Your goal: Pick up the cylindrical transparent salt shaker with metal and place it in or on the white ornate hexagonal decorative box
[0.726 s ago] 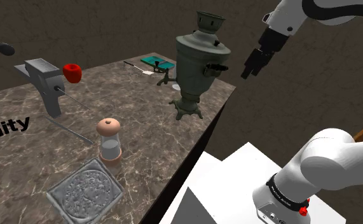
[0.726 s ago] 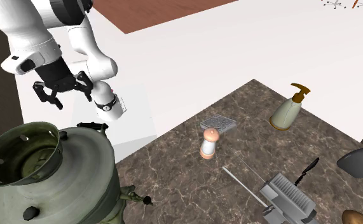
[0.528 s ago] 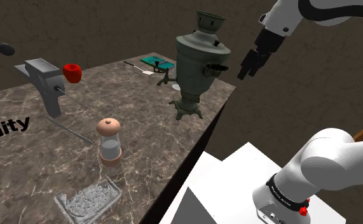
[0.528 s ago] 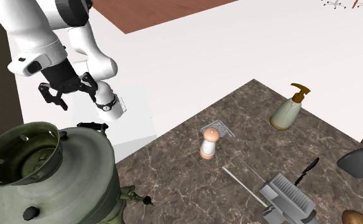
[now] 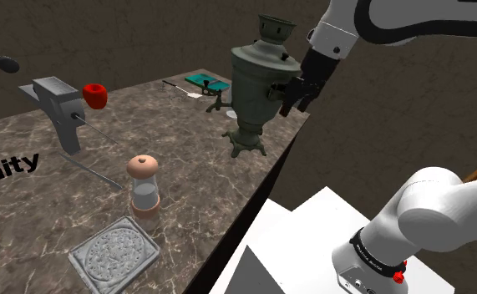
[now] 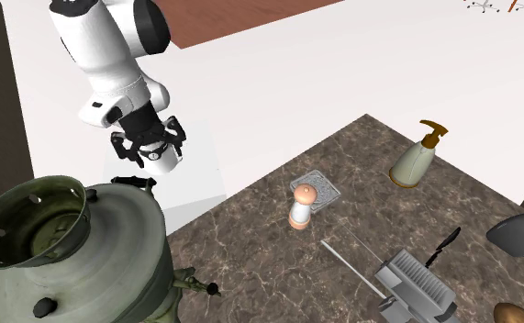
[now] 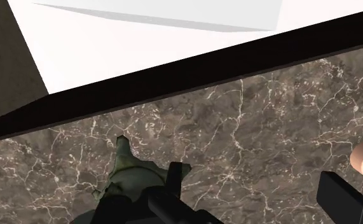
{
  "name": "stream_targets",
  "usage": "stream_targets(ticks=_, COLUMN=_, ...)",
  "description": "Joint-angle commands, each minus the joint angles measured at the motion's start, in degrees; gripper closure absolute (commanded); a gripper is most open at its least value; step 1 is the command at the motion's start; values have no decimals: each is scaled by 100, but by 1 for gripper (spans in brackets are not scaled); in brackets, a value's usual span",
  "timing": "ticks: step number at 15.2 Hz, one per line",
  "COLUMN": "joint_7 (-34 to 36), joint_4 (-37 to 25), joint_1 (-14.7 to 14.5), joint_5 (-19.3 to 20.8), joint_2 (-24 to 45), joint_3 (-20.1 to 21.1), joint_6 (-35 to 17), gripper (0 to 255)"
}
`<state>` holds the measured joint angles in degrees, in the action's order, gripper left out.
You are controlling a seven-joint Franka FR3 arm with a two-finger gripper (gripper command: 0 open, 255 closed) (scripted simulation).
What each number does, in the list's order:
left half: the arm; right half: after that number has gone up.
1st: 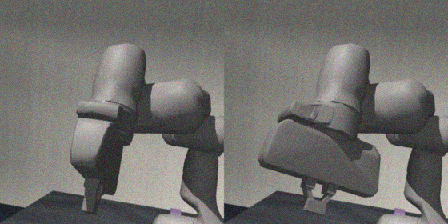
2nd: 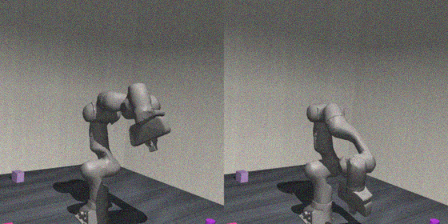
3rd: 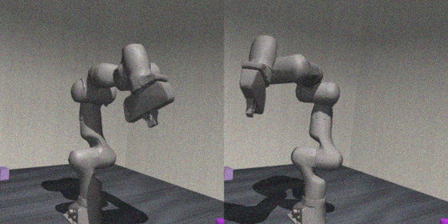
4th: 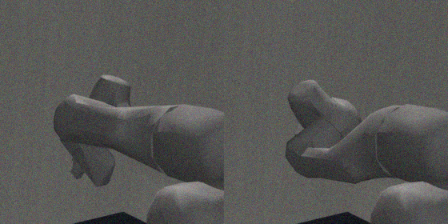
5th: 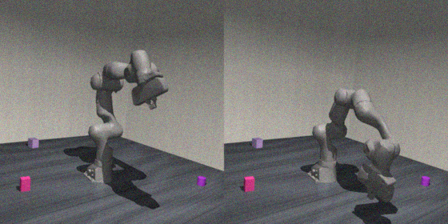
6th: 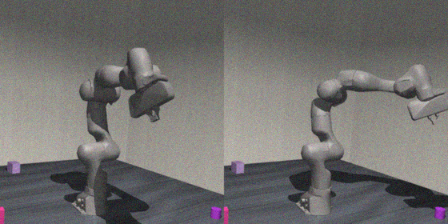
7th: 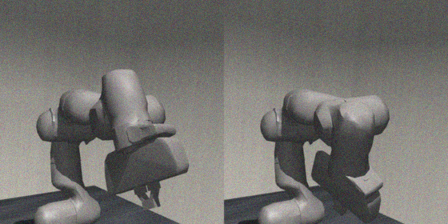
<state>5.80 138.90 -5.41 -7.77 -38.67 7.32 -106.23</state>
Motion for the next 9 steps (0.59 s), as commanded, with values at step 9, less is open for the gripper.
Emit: stream_targets(ticks=9, joint_7=1176, joint_4=-589, joint_1=-308, joint_5=-427, joint_2=1450, joint_3=1036, joint_6=-920, gripper=0)
